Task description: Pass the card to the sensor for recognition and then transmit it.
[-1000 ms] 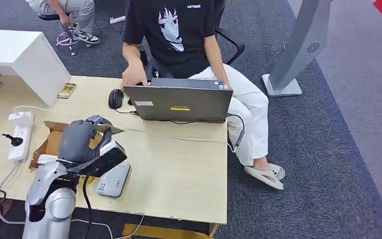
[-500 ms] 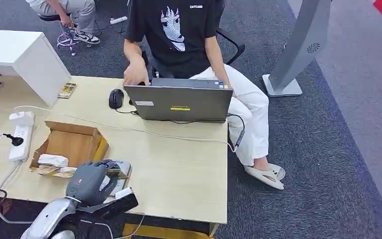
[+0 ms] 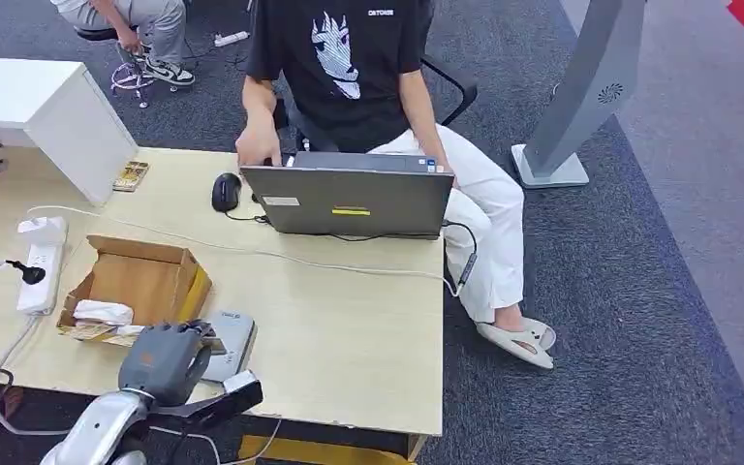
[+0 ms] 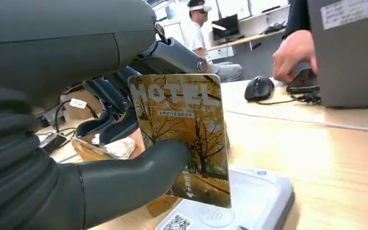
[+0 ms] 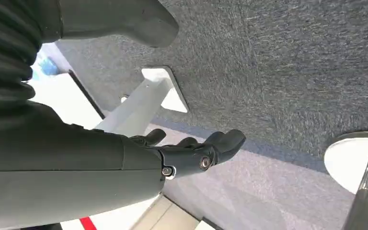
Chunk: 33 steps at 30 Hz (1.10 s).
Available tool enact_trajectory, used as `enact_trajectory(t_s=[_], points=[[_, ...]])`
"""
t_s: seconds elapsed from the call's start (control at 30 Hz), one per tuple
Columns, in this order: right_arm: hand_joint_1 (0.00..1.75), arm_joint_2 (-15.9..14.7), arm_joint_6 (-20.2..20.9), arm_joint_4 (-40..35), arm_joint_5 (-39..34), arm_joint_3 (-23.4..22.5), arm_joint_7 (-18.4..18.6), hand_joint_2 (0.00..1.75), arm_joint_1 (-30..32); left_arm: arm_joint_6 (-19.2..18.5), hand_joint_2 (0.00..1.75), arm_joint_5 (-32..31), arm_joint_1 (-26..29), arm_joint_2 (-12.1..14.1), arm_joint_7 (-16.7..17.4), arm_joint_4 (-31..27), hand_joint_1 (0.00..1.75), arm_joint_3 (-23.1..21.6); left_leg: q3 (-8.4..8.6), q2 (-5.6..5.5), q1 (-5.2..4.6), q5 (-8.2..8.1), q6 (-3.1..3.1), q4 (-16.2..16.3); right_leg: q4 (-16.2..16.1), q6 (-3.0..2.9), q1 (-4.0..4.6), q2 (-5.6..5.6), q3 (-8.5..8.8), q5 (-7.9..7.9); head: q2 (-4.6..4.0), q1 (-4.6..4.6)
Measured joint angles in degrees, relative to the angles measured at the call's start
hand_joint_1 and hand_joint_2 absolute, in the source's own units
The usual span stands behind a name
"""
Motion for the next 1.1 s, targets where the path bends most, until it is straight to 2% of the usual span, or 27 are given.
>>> enact_trajectory(t_s=[0.43,1.1], points=[[0.00,-0.26,0.02,0.89,0.00,1.14,-2.40,1.75,-0.05,2.08,1.75,-4.44,-3.97,-3.37,0.02,8.04,1.75,6.08,0.01,0.01,0.00,0.01,0.00,0.01,0.00,0.00,0.00,0.00,0.00,0.01,0.00,0.00],[0.00,-0.72,-0.59,2.47,0.00,3.52,-2.40,1.75,-0.01,4.72,1.75,-6.47,-7.03,-7.48,-0.72,13.73,1.75,9.99,0.01,0.01,0.00,0.01,0.01,0.01,0.00,0.00,0.00,0.01,-0.01,0.01,0.00,0.00]])
